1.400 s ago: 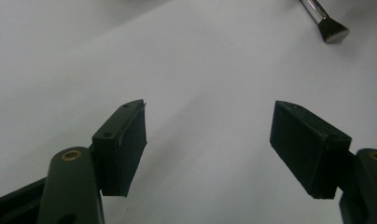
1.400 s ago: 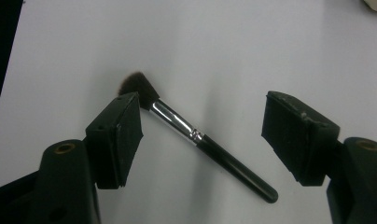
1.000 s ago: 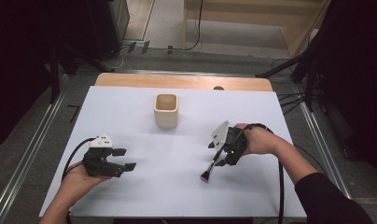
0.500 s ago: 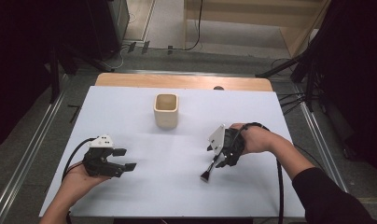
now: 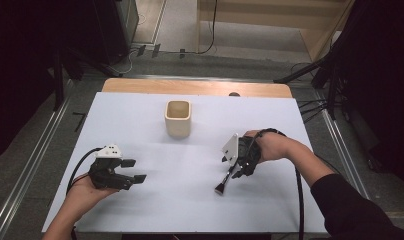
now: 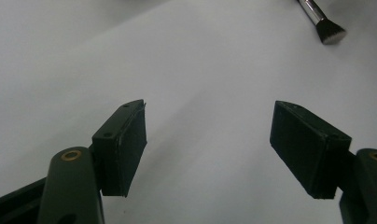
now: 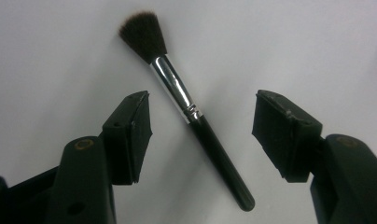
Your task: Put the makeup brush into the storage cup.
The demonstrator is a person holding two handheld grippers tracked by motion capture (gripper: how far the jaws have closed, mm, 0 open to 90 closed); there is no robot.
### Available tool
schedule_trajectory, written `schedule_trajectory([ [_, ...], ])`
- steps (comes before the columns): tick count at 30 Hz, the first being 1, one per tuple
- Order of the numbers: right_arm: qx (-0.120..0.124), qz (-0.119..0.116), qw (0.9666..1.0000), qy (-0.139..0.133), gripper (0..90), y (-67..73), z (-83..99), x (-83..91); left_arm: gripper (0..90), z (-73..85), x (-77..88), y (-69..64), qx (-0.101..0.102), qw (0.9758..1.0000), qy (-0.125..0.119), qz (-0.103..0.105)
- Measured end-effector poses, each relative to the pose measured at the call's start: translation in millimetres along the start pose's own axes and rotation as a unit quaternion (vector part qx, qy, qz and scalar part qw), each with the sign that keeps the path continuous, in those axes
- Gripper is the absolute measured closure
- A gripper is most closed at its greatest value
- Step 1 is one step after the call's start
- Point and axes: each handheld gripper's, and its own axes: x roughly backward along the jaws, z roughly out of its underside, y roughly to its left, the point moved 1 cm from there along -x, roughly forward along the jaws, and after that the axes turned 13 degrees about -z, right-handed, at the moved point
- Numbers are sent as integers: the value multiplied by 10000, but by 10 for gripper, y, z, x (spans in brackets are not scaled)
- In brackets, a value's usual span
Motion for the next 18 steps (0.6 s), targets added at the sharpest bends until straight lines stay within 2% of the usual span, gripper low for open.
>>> schedule_trajectory([
  [1,22,-5,10000,84,387,-1,1,-26,280,1,-1,1,5,10000,0,4],
  [9,164,-69,9997,168,402,-24,-20,-87,281,1,-2,1,6,10000,2,3],
  [18,170,-72,9994,308,429,-31,-50,-122,280,-1,-4,-2,5,10000,-3,8],
])
